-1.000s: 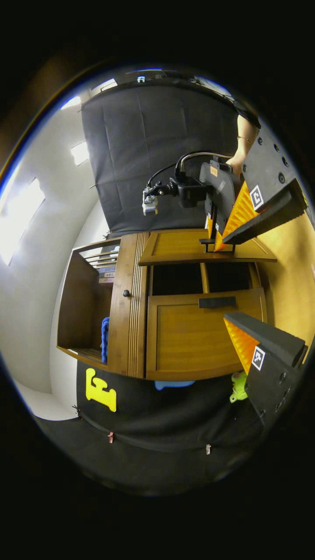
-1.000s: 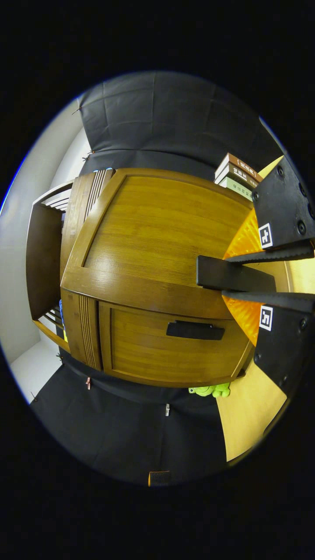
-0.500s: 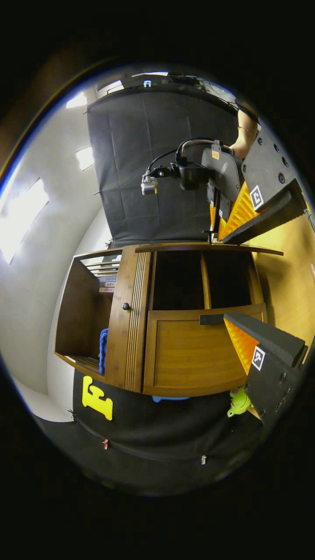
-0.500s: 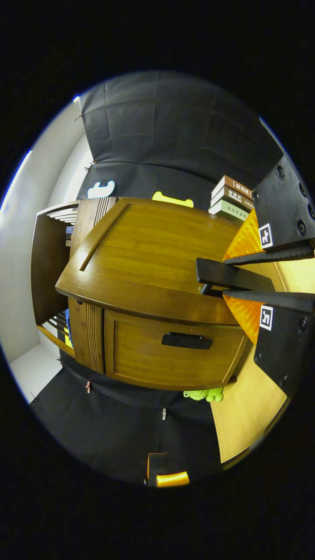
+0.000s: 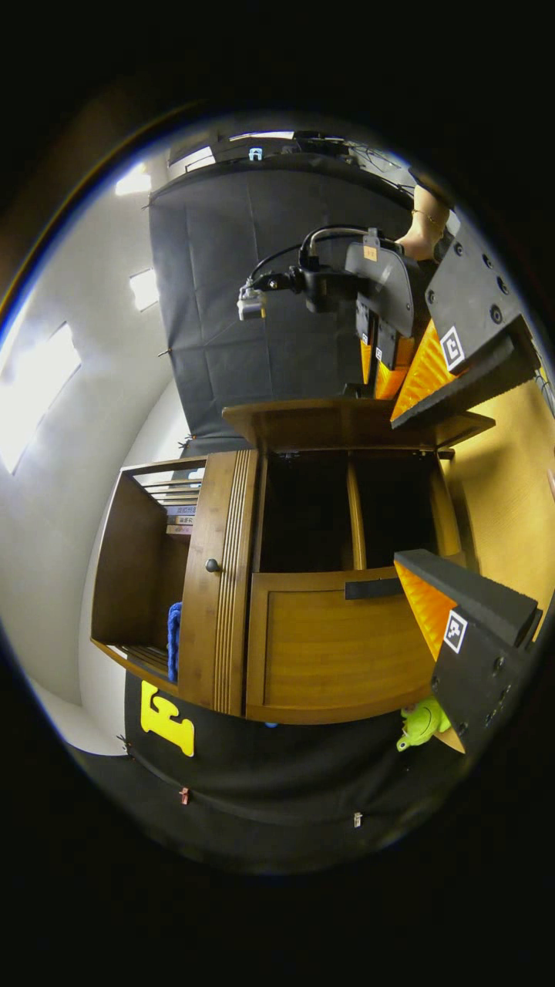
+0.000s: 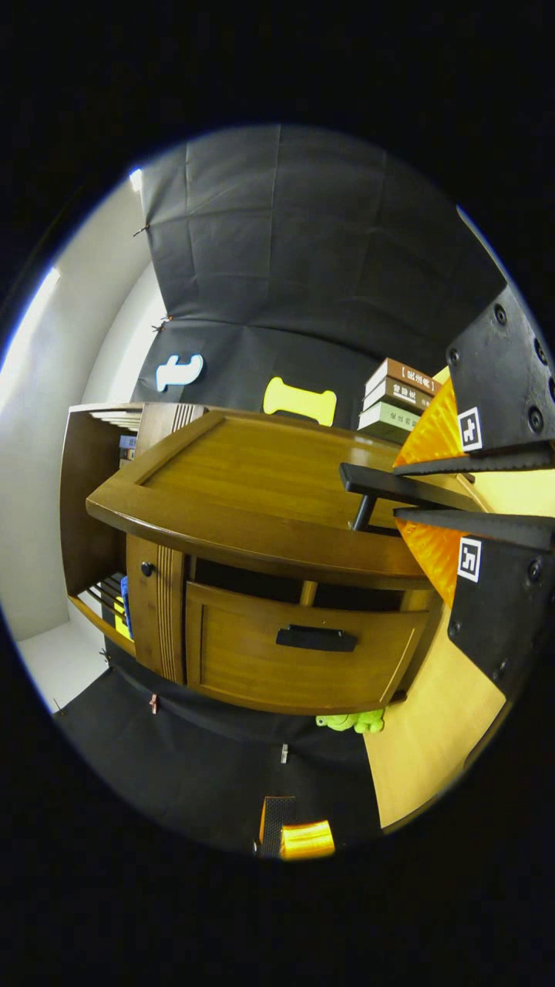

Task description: Open the right door of the double-door shoe cabinet with the right hand, and open the left door with the left hand.

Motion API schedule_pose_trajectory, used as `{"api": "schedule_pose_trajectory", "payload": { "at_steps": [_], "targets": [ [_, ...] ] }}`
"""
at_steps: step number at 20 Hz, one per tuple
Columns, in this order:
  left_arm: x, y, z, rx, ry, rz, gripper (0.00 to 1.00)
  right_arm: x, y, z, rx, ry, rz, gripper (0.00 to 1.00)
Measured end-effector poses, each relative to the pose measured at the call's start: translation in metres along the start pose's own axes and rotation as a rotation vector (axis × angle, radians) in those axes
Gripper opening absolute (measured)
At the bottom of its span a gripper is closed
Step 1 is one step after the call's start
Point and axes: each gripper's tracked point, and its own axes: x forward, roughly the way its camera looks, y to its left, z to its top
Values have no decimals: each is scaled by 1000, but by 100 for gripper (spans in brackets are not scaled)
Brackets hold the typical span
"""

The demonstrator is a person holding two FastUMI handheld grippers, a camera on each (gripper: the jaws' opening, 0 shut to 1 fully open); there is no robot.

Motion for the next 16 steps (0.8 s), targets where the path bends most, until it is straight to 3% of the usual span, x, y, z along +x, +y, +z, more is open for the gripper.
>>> {"api": "schedule_pose_trajectory", "payload": {
  "at_steps": [4, 5, 9, 10, 15, 16],
  "targets": [
    [2, -9, 2, 0, -7, -6, 94, -6, -35, -5, -23, 3, -86, 26],
    [3, -12, 4, -1, -10, -8, 94, -8, -43, -6, -18, 2, -98, 21],
    [7, -15, 3, 2, -14, -6, 94, -13, -62, -11, 50, 24, -109, 21],
    [8, -15, 2, 4, -14, -7, 99, -16, -66, -11, 54, 29, -111, 21],
    [15, -14, -3, 6, -6, -8, 99, -36, -87, -9, -22, 11, -183, 21],
    [16, -14, -2, 3, -6, -7, 94, -42, -91, -5, -46, -5, -205, 25]
  ]
}}
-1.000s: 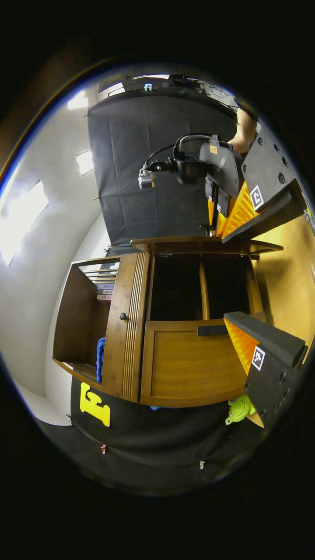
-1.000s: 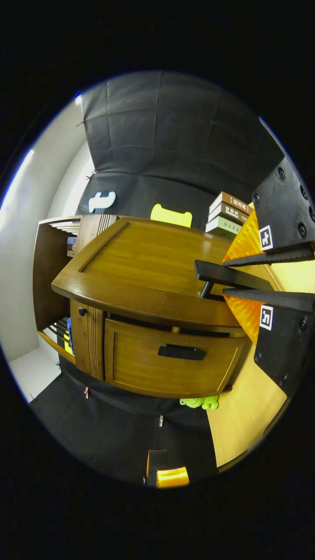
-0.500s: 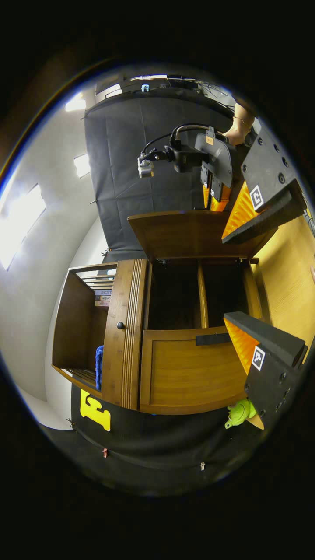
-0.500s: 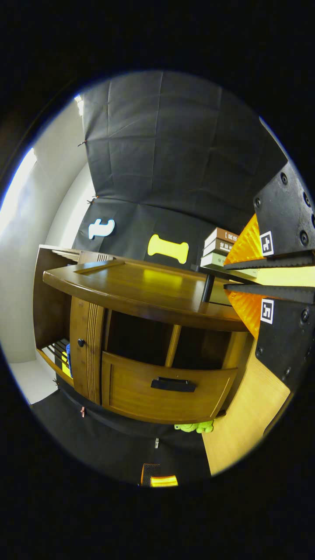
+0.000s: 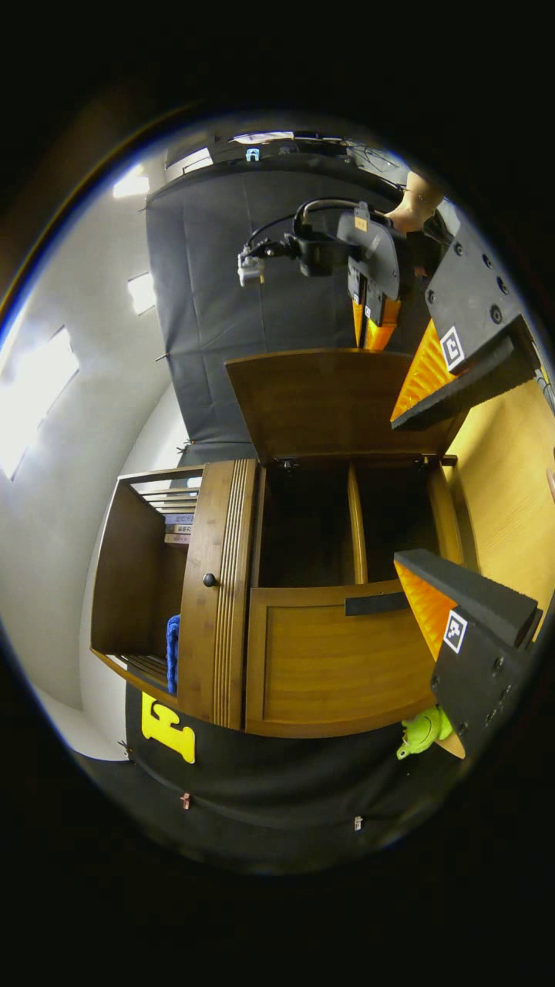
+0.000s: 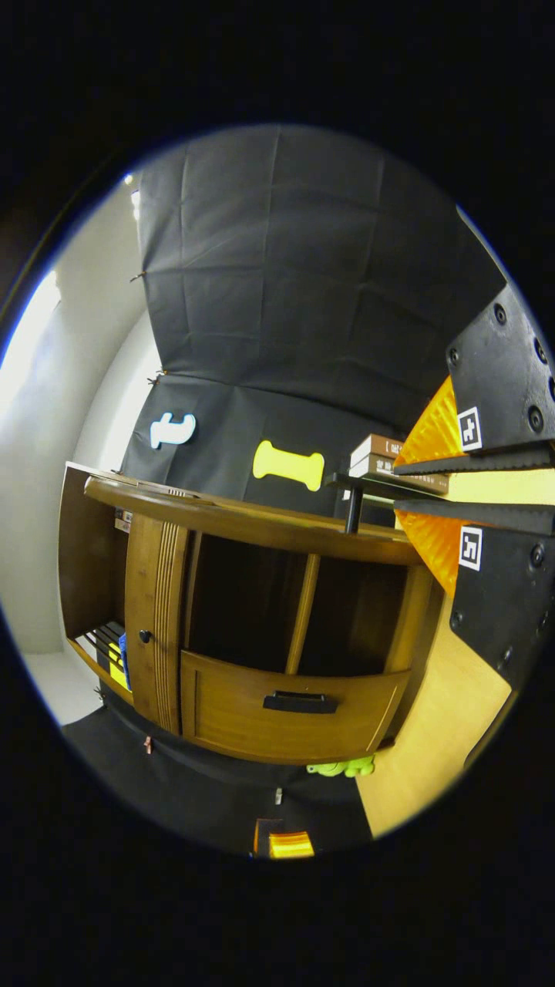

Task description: Open the right door of the double-door shoe cabinet with the right hand, and open the left door with the left hand.

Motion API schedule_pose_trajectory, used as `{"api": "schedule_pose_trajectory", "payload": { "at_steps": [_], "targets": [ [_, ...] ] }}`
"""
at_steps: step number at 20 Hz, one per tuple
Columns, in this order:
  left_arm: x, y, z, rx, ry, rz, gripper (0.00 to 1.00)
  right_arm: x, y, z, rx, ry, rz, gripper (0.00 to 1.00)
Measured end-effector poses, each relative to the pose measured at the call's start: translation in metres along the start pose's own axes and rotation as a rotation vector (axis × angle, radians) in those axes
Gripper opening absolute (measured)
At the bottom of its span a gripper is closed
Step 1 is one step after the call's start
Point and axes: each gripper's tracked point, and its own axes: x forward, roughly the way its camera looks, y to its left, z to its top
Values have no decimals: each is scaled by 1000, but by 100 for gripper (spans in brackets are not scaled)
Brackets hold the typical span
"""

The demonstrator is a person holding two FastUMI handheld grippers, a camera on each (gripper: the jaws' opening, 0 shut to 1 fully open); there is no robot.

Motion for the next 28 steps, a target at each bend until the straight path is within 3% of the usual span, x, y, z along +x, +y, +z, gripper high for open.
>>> {"api": "schedule_pose_trajectory", "payload": {
  "at_steps": [1, 2, 4, 9, 14, 15, 22, 28],
  "targets": [
    [2, 1, -1, -2, 1, 1, 94, -6, -5, 5, -12, -18, -18, 21],
    [2, 2, -1, -2, 1, 5, 96, -12, -9, 11, -15, -35, -34, 25],
    [3, 8, -1, -3, -10, 28, 94, -25, -1, 23, 17, -65, -3, 21],
    [8, 25, -6, -4, -5, 80, 99, -44, 29, 40, 56, -107, 76, 28],
    [18, 51, -10, 10, 2, 138, 99, -58, 68, 58, 122, -131, 204, 87],
    [23, 59, -9, 9, -7, 149, 96, -61, 73, 61, 123, -140, 214, 95],
    [89, 108, -24, 27, 1, 259, 97, -82, 89, 73, 159, -216, 268, 99],
    [140, 141, -29, 26, -69, 341, 96, -78, 93, 67, 141, -221, 304, 97]
  ]
}}
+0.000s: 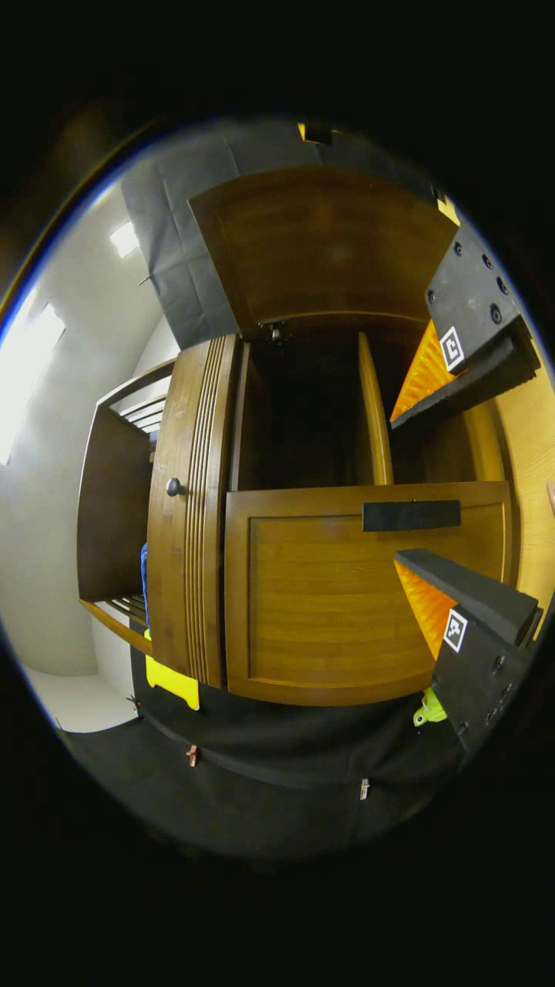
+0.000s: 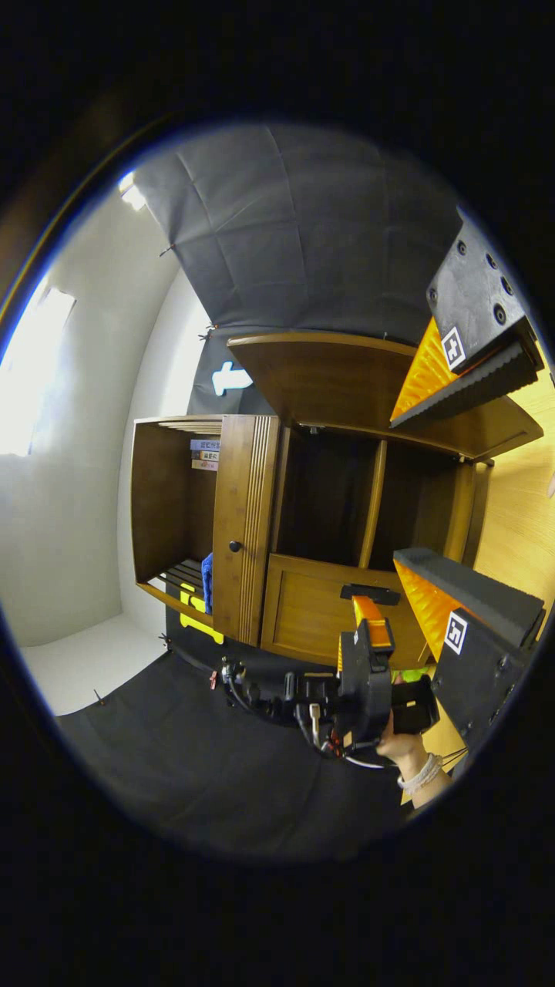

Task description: Open the right door of the double-door shoe cabinet with the right hand, and open the left door with the left hand.

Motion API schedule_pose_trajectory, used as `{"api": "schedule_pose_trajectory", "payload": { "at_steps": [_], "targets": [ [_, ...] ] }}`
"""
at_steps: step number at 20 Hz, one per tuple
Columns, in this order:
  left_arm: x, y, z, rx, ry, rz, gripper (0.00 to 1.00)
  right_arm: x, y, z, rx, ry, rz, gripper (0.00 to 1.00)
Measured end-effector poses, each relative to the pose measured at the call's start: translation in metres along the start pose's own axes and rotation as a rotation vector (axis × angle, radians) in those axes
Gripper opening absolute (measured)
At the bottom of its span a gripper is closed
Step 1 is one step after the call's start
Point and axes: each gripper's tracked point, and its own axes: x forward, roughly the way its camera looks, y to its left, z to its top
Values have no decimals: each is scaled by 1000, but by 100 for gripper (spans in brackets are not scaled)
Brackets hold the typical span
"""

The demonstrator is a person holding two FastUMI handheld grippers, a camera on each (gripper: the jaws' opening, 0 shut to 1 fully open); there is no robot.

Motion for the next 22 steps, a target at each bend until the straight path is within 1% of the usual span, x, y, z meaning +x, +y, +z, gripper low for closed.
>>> {"api": "schedule_pose_trajectory", "payload": {
  "at_steps": [1, 2, 3, 4, 5, 6, 7, 9, 13, 17, 18, 20, 21, 22],
  "targets": [
    [8, 3, -5, -8, 12, 10, 96, 1, -1, -3, 6, 6, 3, 98],
    [16, 6, -11, -9, 31, 14, 96, 3, -4, -4, 12, 8, 3, 95],
    [26, 12, -16, -8, 48, 24, 96, 5, -6, -5, 18, 6, 3, 99],
    [36, 18, -22, -8, 65, 34, 99, 6, -8, -5, 26, 2, 2, 97],
    [43, 23, -31, -13, 82, 40, 96, 7, -10, -6, 30, 0, 1, 97],
    [51, 25, -38, -20, 91, 43, 99, 11, -14, -5, 34, -3, -3, 97],
    [57, 26, -44, -23, 97, 48, 99, 13, -16, -5, 36, -5, -6, 97],
    [72, 33, -54, -6, 99, 72, 97, 18, -21, -8, 35, -2, -18, 97],
    [92, 30, -77, 6, 147, 67, 93, 27, -28, -20, 27, 23, -40, 97],
    [98, 38, -76, 37, 122, 99, 89, 35, -31, -36, 46, 71, -49, 97],
    [98, 35, -73, 35, 112, 82, 82, 35, -32, -39, 51, 81, -52, 99],
    [97, 22, -75, -16, 112, 30, 59, 34, -31, -42, 55, 93, -54, 96],
    [100, 22, -75, -6, 114, 33, 48, 33, -30, -42, 50, 96, -56, 95],
    [96, 24, -74, 8, 115, 36, 37, 31, -30, -42, 40, 94, -59, 97]
  ]
}}
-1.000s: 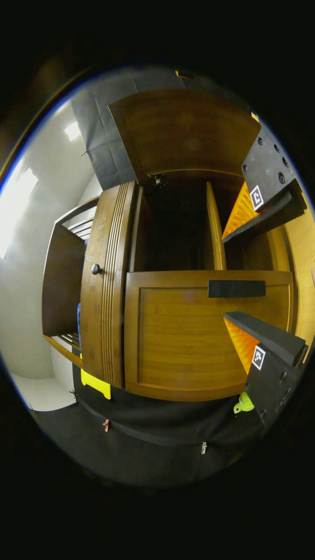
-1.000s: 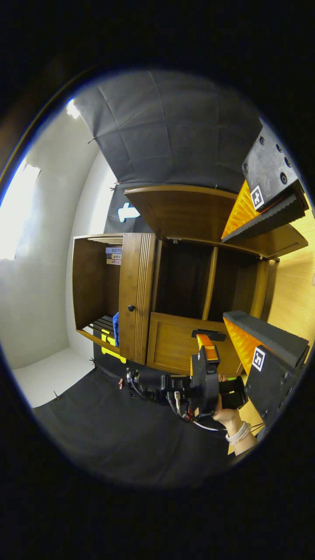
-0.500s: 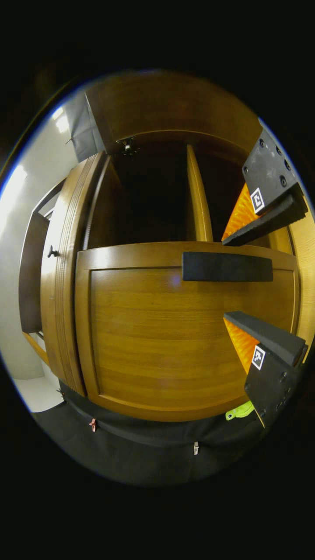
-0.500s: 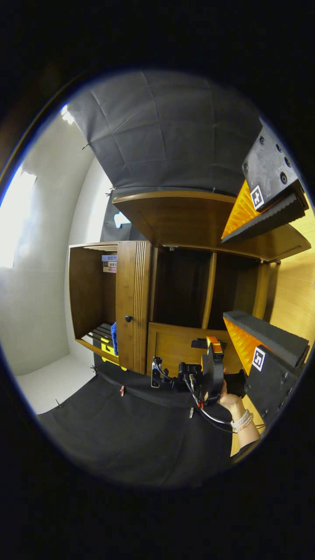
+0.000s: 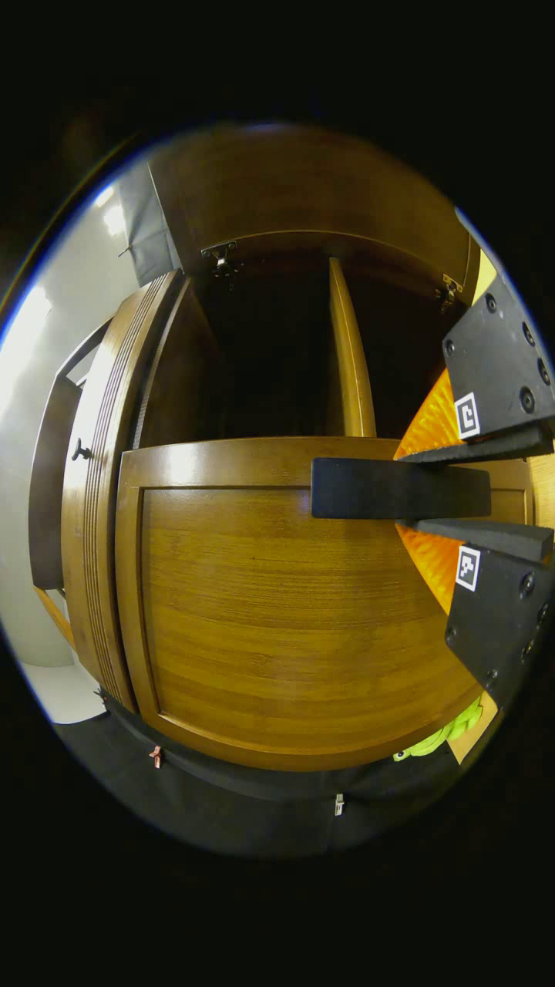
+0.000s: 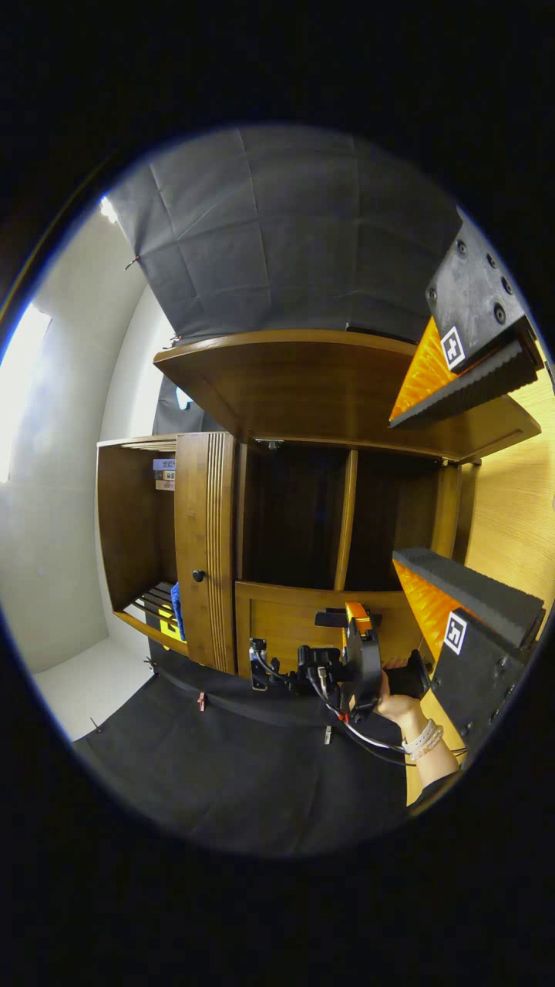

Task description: Open the right door of the double-door shoe cabinet with the right hand, and open the left door with the left hand.

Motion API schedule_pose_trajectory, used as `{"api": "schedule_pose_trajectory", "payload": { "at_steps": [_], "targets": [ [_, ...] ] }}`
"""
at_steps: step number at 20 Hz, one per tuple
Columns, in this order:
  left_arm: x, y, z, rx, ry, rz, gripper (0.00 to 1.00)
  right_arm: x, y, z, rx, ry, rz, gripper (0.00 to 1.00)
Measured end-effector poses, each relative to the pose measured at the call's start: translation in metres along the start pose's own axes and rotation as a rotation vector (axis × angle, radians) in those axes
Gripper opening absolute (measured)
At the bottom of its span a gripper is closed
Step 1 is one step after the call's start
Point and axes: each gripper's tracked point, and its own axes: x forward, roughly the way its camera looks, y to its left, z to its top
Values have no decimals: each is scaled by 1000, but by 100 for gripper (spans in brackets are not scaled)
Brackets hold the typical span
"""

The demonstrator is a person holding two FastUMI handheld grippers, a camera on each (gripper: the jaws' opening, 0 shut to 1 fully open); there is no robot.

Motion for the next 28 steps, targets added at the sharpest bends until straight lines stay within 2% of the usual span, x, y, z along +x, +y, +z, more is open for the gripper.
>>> {"api": "schedule_pose_trajectory", "payload": {
  "at_steps": [1, 7, 8, 12, 21, 22, 23, 28],
  "targets": [
    [0, -1, 2, 6, -4, -2, 35, -2, 0, 2, -11, -6, -3, 95],
    [-17, -2, 6, -21, 9, -51, 31, -11, 7, 14, -23, -40, -7, 97],
    [-26, -1, 7, -23, 9, -60, 32, -13, 9, 17, -26, -49, -6, 95],
    [-69, 4, 6, -23, 8, -94, 31, -18, 19, 23, -37, -65, -8, 97],
    [-147, 38, 13, -68, 16, -138, 32, -19, 61, 18, -13, -24, 50, 97],
    [-154, 42, 14, -74, 17, -139, 32, -19, 65, 18, -17, -22, 54, 95],
    [-160, 47, 14, -76, 20, -137, 31, -18, 68, 17, -21, -20, 55, 99],
    [-182, 64, 19, -32, 18, -90, 31, -18, 84, 10, 4, 10, 69, 98]
  ]
}}
